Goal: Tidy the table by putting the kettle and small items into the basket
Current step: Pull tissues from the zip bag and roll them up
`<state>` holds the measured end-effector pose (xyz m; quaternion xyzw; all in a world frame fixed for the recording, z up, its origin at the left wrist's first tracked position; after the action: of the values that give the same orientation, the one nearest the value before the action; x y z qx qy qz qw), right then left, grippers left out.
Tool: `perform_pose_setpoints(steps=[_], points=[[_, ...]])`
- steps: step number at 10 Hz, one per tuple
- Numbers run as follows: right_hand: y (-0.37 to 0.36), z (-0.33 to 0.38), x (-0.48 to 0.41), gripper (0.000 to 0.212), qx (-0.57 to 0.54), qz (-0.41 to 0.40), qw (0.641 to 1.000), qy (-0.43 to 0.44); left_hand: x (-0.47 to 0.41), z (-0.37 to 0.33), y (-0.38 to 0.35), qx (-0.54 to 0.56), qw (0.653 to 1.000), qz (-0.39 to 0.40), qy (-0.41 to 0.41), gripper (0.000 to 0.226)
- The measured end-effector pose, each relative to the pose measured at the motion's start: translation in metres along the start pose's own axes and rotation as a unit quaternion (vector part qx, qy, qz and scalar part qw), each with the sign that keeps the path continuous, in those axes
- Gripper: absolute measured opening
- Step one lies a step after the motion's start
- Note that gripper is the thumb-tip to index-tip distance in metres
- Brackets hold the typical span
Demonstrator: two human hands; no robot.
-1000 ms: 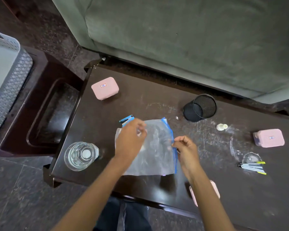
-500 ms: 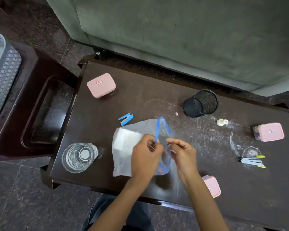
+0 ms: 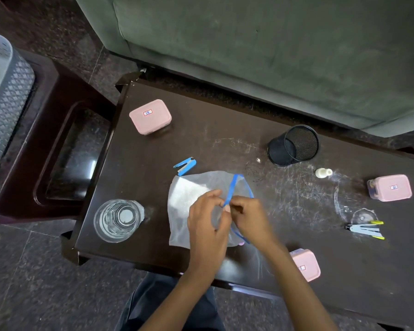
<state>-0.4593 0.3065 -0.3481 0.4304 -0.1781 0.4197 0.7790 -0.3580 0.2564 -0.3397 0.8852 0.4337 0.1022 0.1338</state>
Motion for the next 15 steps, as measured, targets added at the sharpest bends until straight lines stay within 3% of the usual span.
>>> perform_pose_setpoints(steps=[1,2,3,4,5,6,7,8,9,11,12,13,14,15], points=[[-0.026,-0.007,-0.012,0.031,0.026,0.036,0.998,-0.034,0.007,-0.004,-0.002,0.007,1.0,-0.001,0.0,0.014],[-0.039,-0.008,-0.02,0.036,0.104,0.001,0.994,-0.021,0.011,-0.004,-0.001,0.01,1.0,0.008,0.008,0.016],[-0.047,-0.008,-0.024,0.047,0.043,0.032,0.994,-0.09,0.012,0.0,0.003,0.006,1.0,0.014,0.013,0.017],[-0.044,-0.017,-0.027,0.039,-0.004,0.01,0.989,-0.146,0.011,0.006,0.006,0.005,1.0,0.017,0.017,0.021],[-0.051,-0.018,-0.029,0.045,-0.134,0.054,0.973,-0.179,0.008,0.01,0.009,0.0,1.0,0.017,0.013,0.02],[-0.052,-0.023,-0.025,0.038,-0.204,0.065,0.953,-0.213,0.005,0.01,0.011,-0.009,1.0,0.012,0.009,0.017],[-0.045,-0.021,-0.016,0.021,-0.217,0.056,0.957,-0.182,0.002,0.012,0.01,-0.017,1.0,0.011,0.014,0.02],[-0.021,-0.026,-0.009,0.028,-0.242,0.001,0.958,-0.156,0.0,0.017,0.011,-0.009,1.0,0.01,0.023,0.013],[0.021,-0.047,0.007,0.028,-0.287,-0.12,0.936,-0.165,-0.001,0.018,0.009,-0.004,1.0,0.015,0.023,0.004],[0.083,-0.077,0.047,0.044,-0.39,-0.224,0.874,-0.185,0.002,0.035,-0.01,-0.019,0.992,0.113,0.056,0.01],[0.085,-0.077,0.049,0.05,-0.442,-0.195,0.854,-0.191,0.004,0.036,-0.023,-0.01,0.98,0.183,0.077,0.032],[0.079,-0.072,0.045,0.052,-0.493,-0.171,0.834,-0.18,-0.001,0.015,-0.021,0.065,0.98,0.167,0.083,0.034],[0.072,-0.067,0.042,0.048,-0.528,-0.162,0.814,-0.179,-0.006,-0.021,-0.019,0.199,0.969,0.138,0.045,0.035],[0.07,-0.065,0.042,0.049,-0.532,-0.173,0.808,-0.183,-0.012,-0.041,-0.022,0.168,0.972,0.158,-0.031,0.046]])
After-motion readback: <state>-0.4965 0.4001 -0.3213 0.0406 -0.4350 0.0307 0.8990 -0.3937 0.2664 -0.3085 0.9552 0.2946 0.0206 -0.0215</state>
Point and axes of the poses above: each hand's wrist, its own x-axis away from the middle knuckle, its own y-axis out of the back of the hand, z = x × y, the point moved 8 cm from there along -x, towards the middle knuckle, and after that the axes turned 14 degrees about -y, right-handed, at the moved point
